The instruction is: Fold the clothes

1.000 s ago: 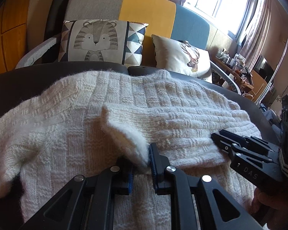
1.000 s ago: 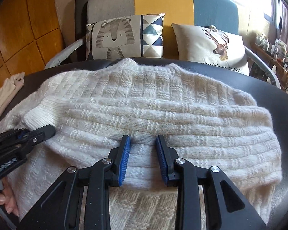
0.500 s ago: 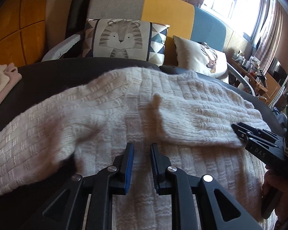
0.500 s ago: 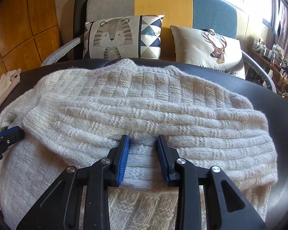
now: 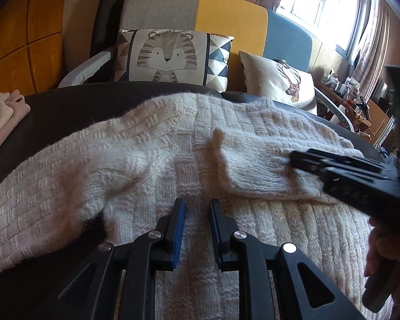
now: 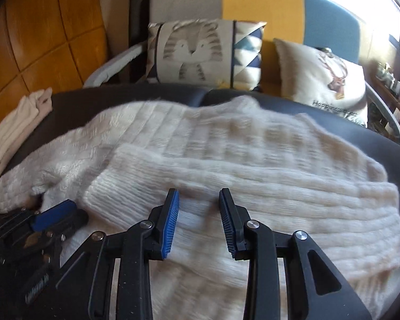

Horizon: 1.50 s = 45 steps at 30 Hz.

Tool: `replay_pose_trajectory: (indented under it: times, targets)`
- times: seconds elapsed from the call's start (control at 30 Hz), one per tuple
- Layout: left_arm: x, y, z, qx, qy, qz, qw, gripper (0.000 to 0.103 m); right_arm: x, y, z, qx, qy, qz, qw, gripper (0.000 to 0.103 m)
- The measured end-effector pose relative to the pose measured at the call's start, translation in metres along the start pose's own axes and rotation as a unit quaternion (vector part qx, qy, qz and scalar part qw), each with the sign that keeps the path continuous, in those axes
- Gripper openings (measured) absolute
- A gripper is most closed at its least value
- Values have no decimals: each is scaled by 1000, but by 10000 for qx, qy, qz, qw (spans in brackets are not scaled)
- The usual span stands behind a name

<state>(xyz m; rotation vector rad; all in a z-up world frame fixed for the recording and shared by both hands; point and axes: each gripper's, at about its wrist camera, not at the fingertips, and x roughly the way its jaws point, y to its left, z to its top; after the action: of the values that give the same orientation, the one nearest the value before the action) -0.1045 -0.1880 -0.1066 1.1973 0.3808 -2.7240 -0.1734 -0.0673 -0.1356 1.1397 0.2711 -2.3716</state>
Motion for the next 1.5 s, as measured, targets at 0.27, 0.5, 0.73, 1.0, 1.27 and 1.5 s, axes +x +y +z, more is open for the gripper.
replay_pose_trajectory:
  times: [0.27,0.5,0.73,1.0,1.27,1.5]
  targets:
    - [-1,-1,-2,-11,-23,-4,10000,19,12,24,-6,-357,-128,-314,9988,54]
    - [-1,0,-1,-45,-16,-33,10000,19,13,24,-8,-370,-171,-414,9983,54]
    - [-11,18,0,-424,105,-334,9985,19,14,23,-9,-364,-203,-452,9981,54]
    - [-53,99,-17,-1443,-47,-49,9895,20,15,24,-8,-376,-221,-536,9976,56]
    - [-109,217,-69,-3474,-132,559,9360,22,14,25,-8,-402,-228,-602,9971,57]
    - [-138,280,-115,-4878,-472,300,8712,30,13,26,-9,-410,-230,-645,9968,58]
